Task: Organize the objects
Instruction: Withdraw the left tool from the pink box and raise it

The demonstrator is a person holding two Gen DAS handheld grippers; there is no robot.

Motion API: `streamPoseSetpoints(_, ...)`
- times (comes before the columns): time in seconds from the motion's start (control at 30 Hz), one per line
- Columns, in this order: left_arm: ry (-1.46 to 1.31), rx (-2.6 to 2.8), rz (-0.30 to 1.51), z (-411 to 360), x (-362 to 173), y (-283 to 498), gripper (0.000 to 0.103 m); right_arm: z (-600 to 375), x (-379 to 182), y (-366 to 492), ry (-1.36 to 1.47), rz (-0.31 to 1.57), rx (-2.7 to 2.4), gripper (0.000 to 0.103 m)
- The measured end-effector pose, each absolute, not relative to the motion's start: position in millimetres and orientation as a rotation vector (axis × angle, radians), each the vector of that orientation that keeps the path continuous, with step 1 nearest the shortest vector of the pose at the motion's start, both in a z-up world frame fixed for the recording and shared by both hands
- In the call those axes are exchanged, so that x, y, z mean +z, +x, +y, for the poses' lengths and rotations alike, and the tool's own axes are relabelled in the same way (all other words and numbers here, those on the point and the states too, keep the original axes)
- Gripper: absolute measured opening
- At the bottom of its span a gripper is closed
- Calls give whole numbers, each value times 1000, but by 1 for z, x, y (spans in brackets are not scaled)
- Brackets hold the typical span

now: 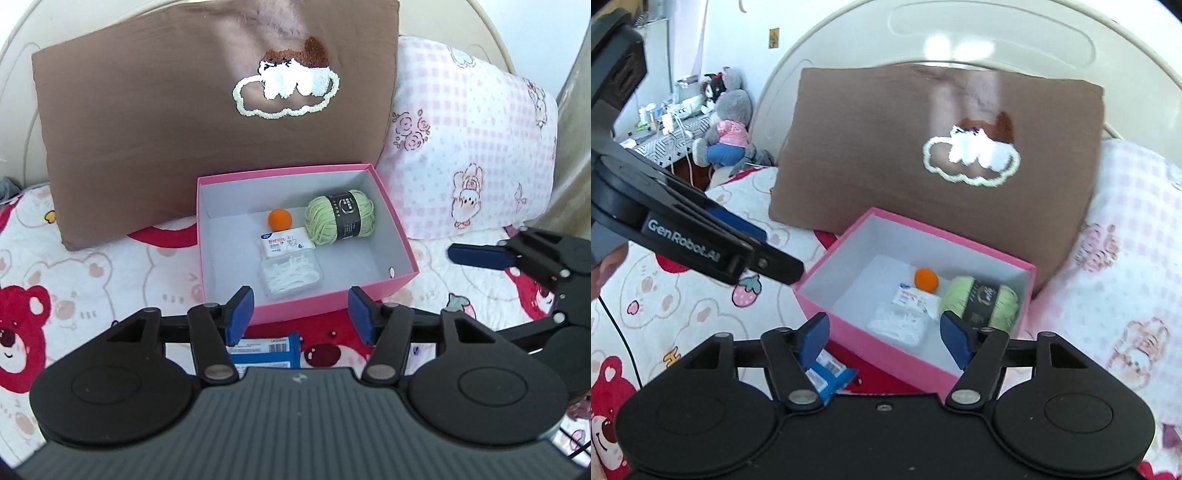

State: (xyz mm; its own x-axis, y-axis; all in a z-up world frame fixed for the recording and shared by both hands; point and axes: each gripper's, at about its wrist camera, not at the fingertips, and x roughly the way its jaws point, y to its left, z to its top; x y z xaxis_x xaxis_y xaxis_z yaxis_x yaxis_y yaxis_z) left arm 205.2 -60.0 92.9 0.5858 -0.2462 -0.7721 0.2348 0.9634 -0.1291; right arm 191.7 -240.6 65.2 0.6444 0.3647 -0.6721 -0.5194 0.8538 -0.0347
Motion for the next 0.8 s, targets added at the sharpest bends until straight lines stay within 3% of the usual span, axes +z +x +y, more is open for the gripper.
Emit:
streamPoseSetpoints(0.13,-31,-286,905,-55,98,191,58,-250,69,178,-228,719,512,83)
streamPoseSetpoints(0.33,-31,-285,914,-48,100,169,62,-258,74,158,-223,714,531,86)
streamPoseSetpoints(0.8,-75,-285,950,-25,88,143,77,-254,68,132,-190,744,561,88)
